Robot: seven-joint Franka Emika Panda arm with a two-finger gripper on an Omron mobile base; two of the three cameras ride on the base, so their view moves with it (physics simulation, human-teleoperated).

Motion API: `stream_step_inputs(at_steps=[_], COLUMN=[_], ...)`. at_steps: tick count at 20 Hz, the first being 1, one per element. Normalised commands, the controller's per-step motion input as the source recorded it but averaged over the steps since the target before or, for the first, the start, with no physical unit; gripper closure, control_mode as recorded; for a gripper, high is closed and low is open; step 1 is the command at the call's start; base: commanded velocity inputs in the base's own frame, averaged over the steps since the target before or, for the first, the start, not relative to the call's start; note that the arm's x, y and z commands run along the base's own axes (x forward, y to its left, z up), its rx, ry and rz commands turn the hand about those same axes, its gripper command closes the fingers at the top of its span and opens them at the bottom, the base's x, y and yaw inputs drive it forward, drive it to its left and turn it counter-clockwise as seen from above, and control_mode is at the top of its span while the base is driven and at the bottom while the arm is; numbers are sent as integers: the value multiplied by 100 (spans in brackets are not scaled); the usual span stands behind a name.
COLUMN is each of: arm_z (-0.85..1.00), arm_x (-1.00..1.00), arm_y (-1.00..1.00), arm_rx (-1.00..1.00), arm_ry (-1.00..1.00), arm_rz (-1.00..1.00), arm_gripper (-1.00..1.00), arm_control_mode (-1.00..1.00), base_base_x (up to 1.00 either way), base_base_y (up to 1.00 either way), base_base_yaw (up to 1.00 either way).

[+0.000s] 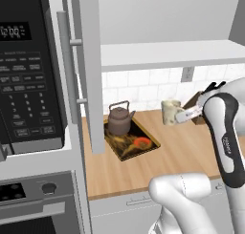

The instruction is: Pick the kettle from the counter and place it on the tray. Then pick the mug from the cabinet and place it on the tray. Then close the cabinet doors.

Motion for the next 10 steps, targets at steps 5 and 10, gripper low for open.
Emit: stream_step_inputs(at_steps=[5,10], arm_z=[-71,-59], arm_x=[9,57], arm_y=[35,24], arm_rx=[7,10], arm_ry=[4,0], arm_rz=[5,0], arm_gripper=[100,100], arm_control_mode=[-100,-100], base_base_x=[0,0], base_base_y=[0,0], base_base_yaw=[0,0])
